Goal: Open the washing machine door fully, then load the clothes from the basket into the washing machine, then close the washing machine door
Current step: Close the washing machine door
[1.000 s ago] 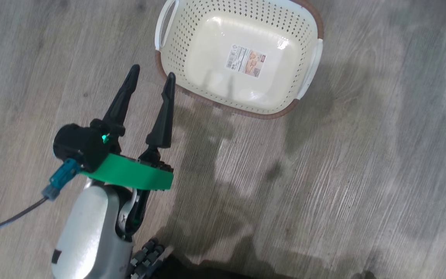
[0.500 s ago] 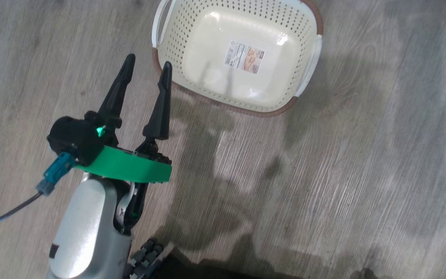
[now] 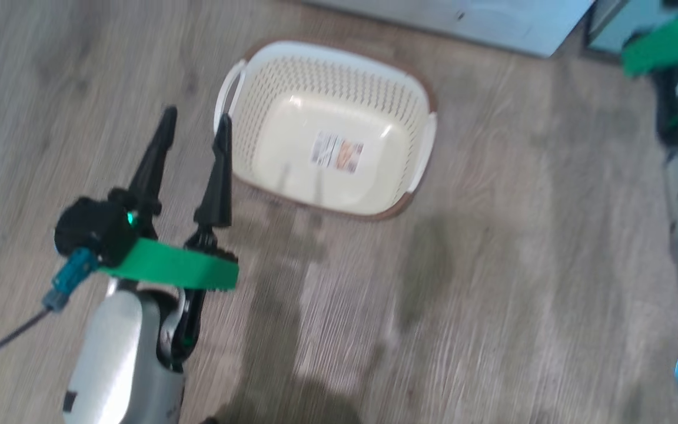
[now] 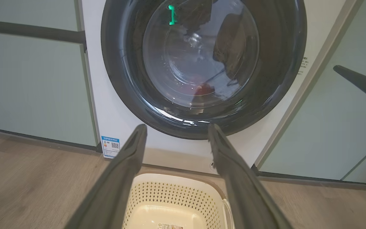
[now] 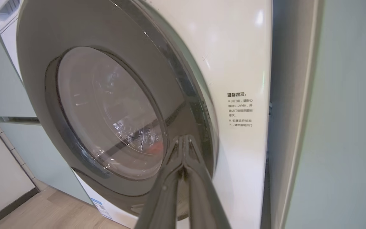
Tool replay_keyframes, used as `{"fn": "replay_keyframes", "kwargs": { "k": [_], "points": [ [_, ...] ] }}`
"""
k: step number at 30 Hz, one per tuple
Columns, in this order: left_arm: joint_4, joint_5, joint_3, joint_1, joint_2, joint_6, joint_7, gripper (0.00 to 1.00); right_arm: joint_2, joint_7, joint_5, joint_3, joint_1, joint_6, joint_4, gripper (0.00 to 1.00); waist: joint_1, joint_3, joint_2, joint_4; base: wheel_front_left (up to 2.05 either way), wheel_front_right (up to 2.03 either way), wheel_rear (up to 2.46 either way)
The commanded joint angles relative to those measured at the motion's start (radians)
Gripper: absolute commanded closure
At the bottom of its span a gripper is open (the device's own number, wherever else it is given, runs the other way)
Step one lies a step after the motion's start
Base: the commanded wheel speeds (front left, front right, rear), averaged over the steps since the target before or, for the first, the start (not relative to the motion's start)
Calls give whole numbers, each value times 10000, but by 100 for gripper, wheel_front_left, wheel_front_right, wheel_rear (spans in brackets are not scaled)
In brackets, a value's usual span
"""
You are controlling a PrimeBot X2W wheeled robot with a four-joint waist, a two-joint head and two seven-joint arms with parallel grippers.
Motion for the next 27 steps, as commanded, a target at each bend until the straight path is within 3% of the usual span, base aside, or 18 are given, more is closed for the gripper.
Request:
{"fn": "replay_keyframes", "kwargs": {
  "k": [1,9,17,27],
  "points": [
    [-252,88,444,143,143,-80,-93,0,219,-63,16,128,511,-2,-703,100,0,-797,0,-532,0,0,0],
    [-163,91,1000,537,143,-84,-93,0,873,-63,295,-600,2761,-2,-1946,100,0,-1896,0,-1079,0,0,0],
    [22,49,1392,1173,143,-108,-93,0,1484,-63,-260,-595,4838,-2,-3252,100,0,-2813,0,-1656,0,0,0],
    [359,-88,1358,1838,143,-125,-93,0,1736,-63,-25,-916,6330,-2,-4282,100,0,-3388,0,-2007,0,0,0]
  ]
}}
